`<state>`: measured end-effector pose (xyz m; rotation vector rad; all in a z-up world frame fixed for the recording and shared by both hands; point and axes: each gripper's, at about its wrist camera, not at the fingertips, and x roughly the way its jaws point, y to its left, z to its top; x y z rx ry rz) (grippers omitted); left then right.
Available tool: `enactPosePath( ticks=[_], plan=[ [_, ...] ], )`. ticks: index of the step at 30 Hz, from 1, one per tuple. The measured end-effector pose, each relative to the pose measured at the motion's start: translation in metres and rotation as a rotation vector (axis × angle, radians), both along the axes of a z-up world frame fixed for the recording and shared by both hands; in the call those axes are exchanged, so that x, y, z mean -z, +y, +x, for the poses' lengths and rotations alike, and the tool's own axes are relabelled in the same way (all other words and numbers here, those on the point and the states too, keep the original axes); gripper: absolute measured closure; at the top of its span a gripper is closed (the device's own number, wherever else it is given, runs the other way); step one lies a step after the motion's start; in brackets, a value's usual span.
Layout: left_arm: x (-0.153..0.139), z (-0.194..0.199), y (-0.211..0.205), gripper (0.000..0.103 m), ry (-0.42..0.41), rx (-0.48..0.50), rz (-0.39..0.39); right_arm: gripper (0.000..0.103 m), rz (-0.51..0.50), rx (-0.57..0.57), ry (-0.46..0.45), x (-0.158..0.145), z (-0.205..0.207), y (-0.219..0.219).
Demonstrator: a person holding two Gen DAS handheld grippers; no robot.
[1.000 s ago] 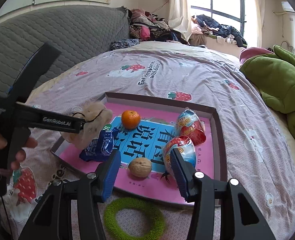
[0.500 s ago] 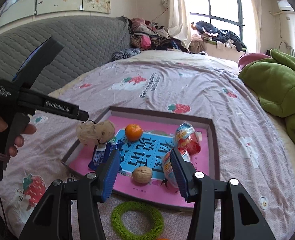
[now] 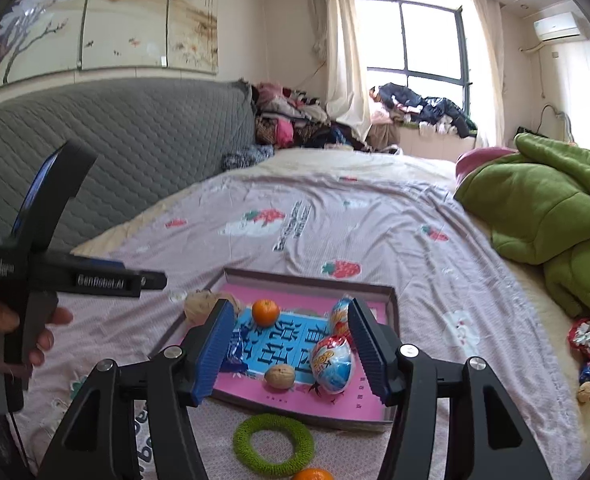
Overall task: Organize objects
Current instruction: 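Withdraw and move the left tool toward the green ring while the right tool approaches the orange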
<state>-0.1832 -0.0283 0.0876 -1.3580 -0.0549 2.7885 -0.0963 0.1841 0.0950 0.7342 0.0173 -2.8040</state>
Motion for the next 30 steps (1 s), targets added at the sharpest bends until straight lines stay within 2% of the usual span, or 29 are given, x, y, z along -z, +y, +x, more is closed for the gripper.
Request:
enactPosePath(
  ticks=[12, 16, 30],
  plan=[
    [-0.030, 0.059, 0.007, 0.028, 0.101, 0.031, 0.035, 0.038, -0.022, 0.032, 0.061, -0.029, 0.045, 0.010],
    [-0.039, 0.078, 0.010, 0.028, 0.128, 0.045, 0.046, 0.029, -0.029, 0.048, 0.073, -0.036, 0.058, 0.015],
    [-0.059, 0.121, 0.028, 0.027, 0.173, 0.114, 0.073, 0.028, -0.022, 0.090, 0.080, -0.050, 0.095, 0.027]
  ],
)
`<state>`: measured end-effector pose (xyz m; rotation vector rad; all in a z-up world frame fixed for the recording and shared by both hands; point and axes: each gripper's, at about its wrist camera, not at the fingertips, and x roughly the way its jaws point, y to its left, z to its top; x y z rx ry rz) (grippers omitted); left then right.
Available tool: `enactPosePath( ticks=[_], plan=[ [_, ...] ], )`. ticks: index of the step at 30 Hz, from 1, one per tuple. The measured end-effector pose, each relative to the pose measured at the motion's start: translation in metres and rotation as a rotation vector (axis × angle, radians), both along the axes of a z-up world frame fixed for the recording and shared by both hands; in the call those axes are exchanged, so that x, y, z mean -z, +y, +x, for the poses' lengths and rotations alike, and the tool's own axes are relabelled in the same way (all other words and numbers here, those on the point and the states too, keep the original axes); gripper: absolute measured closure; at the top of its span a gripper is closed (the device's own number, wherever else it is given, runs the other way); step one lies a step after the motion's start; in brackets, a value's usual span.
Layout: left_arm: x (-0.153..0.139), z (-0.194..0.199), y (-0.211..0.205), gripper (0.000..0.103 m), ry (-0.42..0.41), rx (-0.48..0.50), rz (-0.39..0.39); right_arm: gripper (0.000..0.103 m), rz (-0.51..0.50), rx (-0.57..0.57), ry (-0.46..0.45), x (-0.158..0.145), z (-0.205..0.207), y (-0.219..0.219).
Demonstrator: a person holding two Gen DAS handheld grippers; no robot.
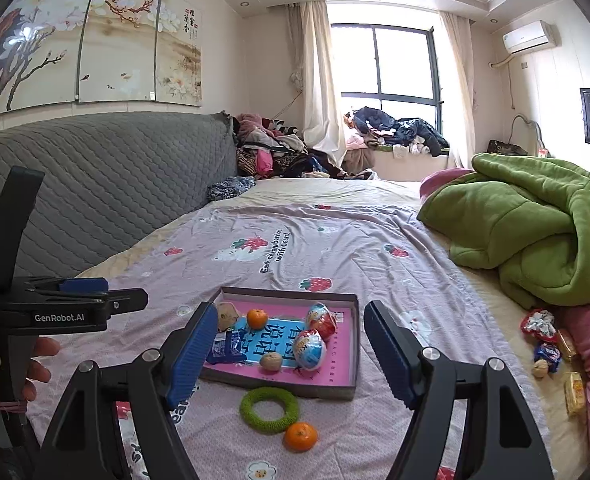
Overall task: Organize objects
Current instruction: 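Withdraw and move the left tool toward the green ring while the right tool approaches the orange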
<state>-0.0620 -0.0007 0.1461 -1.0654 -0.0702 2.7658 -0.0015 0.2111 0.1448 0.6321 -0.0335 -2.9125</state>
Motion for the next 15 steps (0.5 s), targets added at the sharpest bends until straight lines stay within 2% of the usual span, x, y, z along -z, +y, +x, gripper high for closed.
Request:
enactPosePath(
  ticks=[15],
  plan=[
    [0.015, 0.020, 0.008, 0.027, -0.026, 0.014, -0.012, 0.028, 0.016, 0.028, -0.021, 0.006, 0.022, 0.008]
  ],
)
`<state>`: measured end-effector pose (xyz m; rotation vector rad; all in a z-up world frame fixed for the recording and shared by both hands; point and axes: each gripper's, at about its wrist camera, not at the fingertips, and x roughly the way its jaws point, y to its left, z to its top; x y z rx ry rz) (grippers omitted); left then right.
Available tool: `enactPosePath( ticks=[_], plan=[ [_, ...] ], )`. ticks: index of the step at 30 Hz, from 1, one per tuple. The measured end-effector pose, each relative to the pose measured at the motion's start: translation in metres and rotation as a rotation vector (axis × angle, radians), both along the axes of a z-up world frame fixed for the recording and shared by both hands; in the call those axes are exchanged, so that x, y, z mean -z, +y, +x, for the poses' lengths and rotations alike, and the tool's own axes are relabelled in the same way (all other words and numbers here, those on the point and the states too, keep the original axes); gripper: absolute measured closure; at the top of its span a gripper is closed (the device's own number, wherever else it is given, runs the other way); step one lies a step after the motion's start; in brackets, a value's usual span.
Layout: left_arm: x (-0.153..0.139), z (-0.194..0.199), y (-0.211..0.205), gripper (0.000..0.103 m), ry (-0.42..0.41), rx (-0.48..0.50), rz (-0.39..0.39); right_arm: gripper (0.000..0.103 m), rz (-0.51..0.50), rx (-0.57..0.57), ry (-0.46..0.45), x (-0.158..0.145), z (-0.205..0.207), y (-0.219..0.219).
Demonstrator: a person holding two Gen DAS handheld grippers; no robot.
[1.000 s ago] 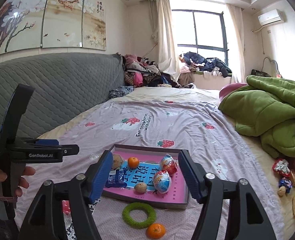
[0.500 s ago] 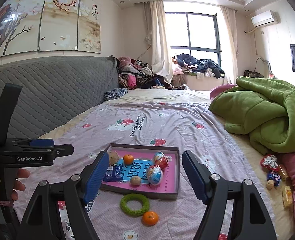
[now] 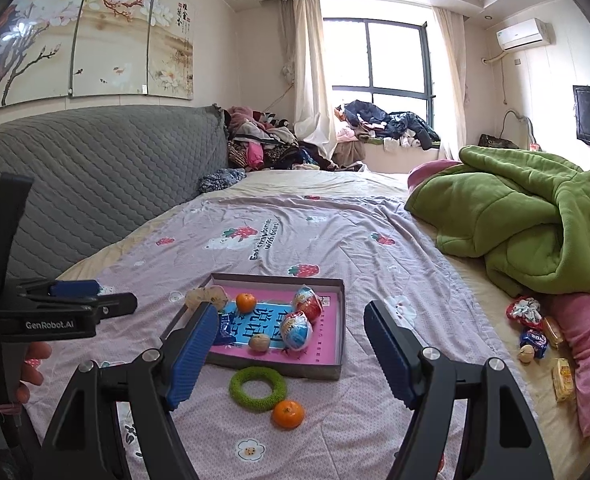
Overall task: Organize objects
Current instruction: 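Withdraw and move the left tool toward the green ring while the right tool approaches the orange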
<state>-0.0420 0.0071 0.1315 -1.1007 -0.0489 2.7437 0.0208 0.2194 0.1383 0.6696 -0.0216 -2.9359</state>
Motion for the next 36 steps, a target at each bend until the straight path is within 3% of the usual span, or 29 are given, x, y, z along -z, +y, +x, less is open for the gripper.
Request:
enactPosePath(
  ticks=[16, 36],
  plan=[
    [0.024, 0.001, 0.012, 0.027, -0.031, 0.017, -0.018, 0.028, 0.000, 0.000, -0.050, 0.028, 0.000, 0.008],
    [0.103, -0.037, 0.033, 0.027, -0.171, 0.049, -0.034, 0.028, 0.016, -0.001, -0.180, 0.090, -0.026, 0.013]
  ],
)
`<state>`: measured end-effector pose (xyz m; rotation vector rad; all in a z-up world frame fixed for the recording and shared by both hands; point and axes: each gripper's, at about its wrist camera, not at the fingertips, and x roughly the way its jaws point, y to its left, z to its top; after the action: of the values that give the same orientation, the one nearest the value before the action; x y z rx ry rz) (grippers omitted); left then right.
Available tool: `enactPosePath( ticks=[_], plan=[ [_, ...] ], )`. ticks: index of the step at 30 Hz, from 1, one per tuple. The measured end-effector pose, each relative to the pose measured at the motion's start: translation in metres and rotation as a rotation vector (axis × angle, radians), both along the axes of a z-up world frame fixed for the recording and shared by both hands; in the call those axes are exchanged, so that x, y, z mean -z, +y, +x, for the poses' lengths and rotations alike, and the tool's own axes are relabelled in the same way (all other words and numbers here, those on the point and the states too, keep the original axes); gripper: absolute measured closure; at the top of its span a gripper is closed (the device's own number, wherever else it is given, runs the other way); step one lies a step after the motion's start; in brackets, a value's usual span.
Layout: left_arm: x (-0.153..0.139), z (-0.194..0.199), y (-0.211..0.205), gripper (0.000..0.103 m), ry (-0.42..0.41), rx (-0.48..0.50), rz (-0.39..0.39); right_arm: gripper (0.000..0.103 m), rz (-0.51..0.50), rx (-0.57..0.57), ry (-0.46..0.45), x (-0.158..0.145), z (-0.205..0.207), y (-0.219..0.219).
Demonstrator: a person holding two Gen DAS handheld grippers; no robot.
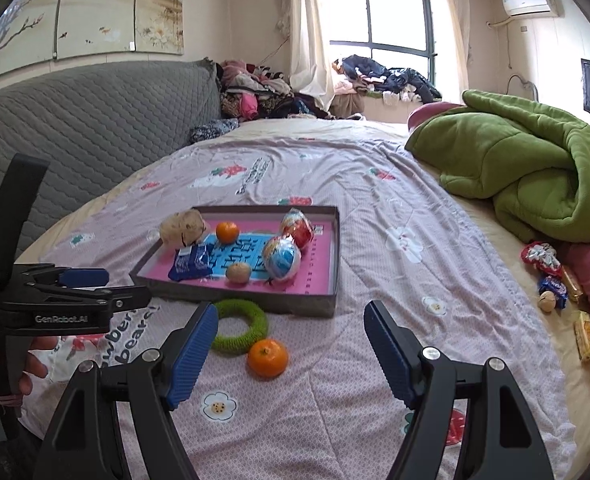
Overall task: Organize objects
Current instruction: 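Withdraw and move the left tool toward the green ring while the right tool approaches the orange, then close the left tool on the green ring while the right tool grasps the orange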
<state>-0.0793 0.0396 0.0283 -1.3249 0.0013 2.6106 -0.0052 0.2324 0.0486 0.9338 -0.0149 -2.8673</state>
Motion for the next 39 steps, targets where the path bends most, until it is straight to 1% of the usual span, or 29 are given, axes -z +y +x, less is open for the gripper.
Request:
enactPosePath(
  ticks=[6, 17, 26, 32, 39],
  plan=[
    [0.024, -0.015, 0.006, 0.027, -0.045, 0.009, -0.004, 0.028, 0.011, -0.024, -0.048, 0.021, -0.010, -0.007],
    [0.055, -0.040, 0.019, 0.027, -0.103, 0.032, 0.001, 0.028, 0.022, -0.043, -0.129, 0.059, -0.027, -0.010],
    [0.070, -0.055, 0.028, 0.027, -0.127, 0.050, 0.022, 0.028, 0.028, -0.051, -0.169, 0.076, -0.038, -0.014],
    [0.081, -0.067, 0.032, 0.027, -0.144, 0.043, 0.004, 0.028, 0.052, -0.062, -0.189, 0.085, -0.046, -0.020],
    [0.088, -0.073, 0.038, 0.027, -0.128, 0.044, -0.040, 0.028, 0.098, -0.068, -0.206, 0.097, -0.055, -0.026]
  ],
)
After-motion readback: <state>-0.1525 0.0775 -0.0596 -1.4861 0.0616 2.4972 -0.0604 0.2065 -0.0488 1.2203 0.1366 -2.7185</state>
